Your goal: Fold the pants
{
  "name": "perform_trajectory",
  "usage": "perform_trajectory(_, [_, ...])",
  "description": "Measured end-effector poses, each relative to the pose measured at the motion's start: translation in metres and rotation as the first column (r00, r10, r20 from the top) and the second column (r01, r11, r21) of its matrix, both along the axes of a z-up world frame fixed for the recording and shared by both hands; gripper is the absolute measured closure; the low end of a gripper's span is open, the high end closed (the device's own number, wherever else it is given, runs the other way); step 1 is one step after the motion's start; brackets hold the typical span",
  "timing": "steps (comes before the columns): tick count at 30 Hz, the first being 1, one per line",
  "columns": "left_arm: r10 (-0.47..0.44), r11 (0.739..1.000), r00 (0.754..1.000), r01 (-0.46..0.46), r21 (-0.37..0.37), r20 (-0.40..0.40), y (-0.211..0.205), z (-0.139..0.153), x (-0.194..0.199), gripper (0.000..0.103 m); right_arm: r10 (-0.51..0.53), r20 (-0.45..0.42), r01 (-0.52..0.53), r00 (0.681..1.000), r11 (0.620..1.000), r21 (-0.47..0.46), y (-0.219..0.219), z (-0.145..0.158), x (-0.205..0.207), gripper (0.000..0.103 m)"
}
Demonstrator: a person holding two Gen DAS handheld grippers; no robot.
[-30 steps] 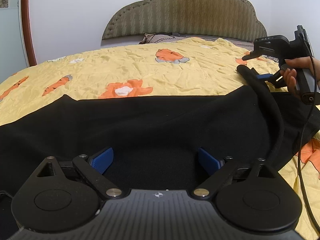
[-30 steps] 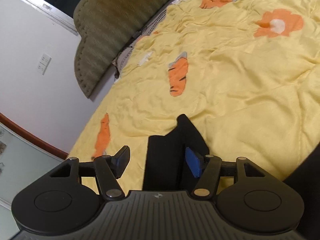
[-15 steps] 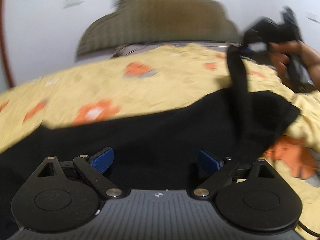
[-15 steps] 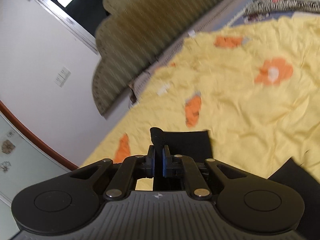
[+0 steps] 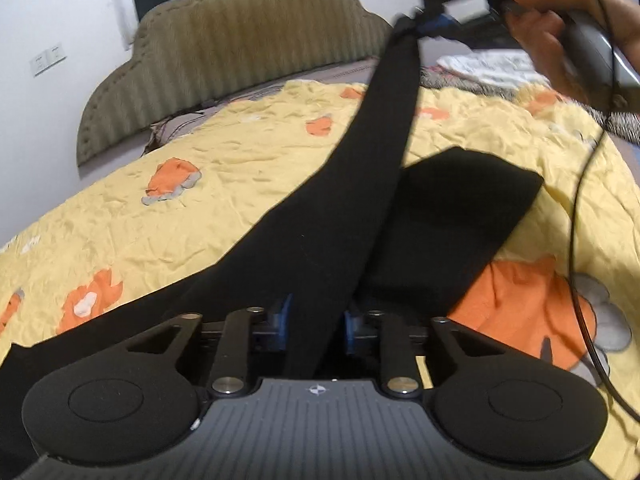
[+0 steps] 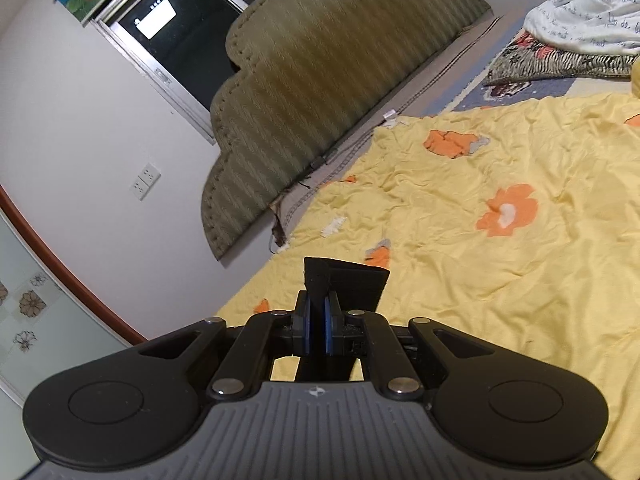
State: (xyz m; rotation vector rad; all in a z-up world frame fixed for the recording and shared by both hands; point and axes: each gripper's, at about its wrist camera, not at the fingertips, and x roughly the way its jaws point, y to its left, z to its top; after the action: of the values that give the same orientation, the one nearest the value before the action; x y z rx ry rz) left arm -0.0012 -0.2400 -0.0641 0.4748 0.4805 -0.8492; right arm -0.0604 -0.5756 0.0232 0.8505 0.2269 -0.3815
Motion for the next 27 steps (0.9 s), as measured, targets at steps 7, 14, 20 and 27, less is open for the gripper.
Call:
perform_trajectory(7, [0.014,0.999,0.999,-0.012,-0.049,0.038,0.011,0.023,0.007,0.092,-0.004,0.052,0.006,0.999,0.999,-0.041,0.000,0.004,-0.019,0.096])
perform_trajectory(14, [-0.086,0.993,0.996,0.086,0.083,-0.009,0.003,-0.010,-0.013,0.092,-0.116,-0.141,0.133,0.983,0.984,0.121,-0.010,-0.083,-0.071,0.096])
perform_trajectory(20, [-0.092,0.993,0.995,0.094,0.071,-0.028,0.008,-0.004,-0.011,0.092,-0.143,-0.129,0.163,0.981,0.974,0.159,-0.004,-0.095,-0.088,0.096])
perform_trajectory(27, [-0.100,0.991,0.993,0.105,0.084,-0.060,0.011,-0.009,-0.013,0.091,-0.154,-0.197,0.176,0.968,0.979,0.099,0.006,-0.098,-0.095,0.096])
